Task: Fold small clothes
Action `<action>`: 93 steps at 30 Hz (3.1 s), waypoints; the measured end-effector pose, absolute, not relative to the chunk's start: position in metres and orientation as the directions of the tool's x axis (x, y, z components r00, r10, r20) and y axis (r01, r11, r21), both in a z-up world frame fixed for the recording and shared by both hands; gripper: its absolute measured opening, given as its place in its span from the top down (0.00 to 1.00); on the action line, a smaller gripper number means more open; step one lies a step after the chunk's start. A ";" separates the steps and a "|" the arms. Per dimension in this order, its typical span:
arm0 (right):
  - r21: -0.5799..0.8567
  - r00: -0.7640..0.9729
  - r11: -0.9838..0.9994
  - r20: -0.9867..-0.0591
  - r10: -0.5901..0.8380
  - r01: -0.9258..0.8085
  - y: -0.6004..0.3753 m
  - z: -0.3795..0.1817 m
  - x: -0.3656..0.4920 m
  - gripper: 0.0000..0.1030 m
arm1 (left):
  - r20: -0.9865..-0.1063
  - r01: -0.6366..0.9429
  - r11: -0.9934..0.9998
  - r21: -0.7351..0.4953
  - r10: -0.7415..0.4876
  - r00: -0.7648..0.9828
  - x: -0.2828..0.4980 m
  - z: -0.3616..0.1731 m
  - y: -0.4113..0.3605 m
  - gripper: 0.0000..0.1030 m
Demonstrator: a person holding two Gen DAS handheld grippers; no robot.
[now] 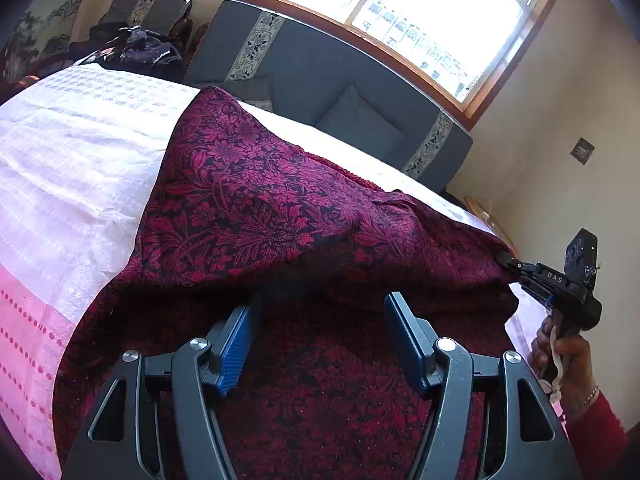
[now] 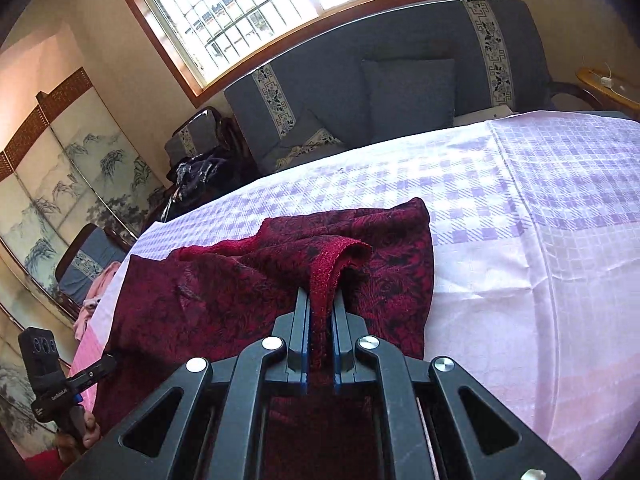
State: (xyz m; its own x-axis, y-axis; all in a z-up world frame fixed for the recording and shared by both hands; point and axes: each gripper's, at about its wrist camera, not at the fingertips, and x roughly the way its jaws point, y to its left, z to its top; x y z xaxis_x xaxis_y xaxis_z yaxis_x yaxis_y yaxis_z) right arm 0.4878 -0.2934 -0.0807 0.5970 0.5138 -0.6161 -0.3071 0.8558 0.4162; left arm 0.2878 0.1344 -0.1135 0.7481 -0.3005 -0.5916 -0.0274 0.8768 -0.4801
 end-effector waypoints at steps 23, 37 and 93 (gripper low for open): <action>0.130 0.630 0.961 -0.732 0.259 -0.244 -0.256 -0.101 0.484 0.91 | -0.571 -0.096 0.874 -0.477 -0.224 0.790 0.278 -0.107 0.147 0.36; 0.116 0.629 0.963 -0.737 0.247 -0.242 -0.255 -0.101 0.485 0.91 | -0.667 -0.028 0.992 -0.122 -0.061 0.743 0.331 -0.081 0.113 0.36; 0.522 0.511 0.834 -0.675 0.532 -0.179 -0.382 -0.098 0.139 0.69 | -0.685 0.094 0.948 -0.305 -0.287 0.670 0.048 -0.081 0.153 0.23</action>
State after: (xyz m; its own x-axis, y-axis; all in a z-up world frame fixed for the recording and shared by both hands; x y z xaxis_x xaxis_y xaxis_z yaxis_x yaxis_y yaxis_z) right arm 0.1386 -0.3823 -0.0983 0.5112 0.5321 -0.6750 -0.1788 0.8340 0.5221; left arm 0.0483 0.1535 -0.0808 0.6697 -0.2872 -0.6849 0.0941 0.9476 -0.3053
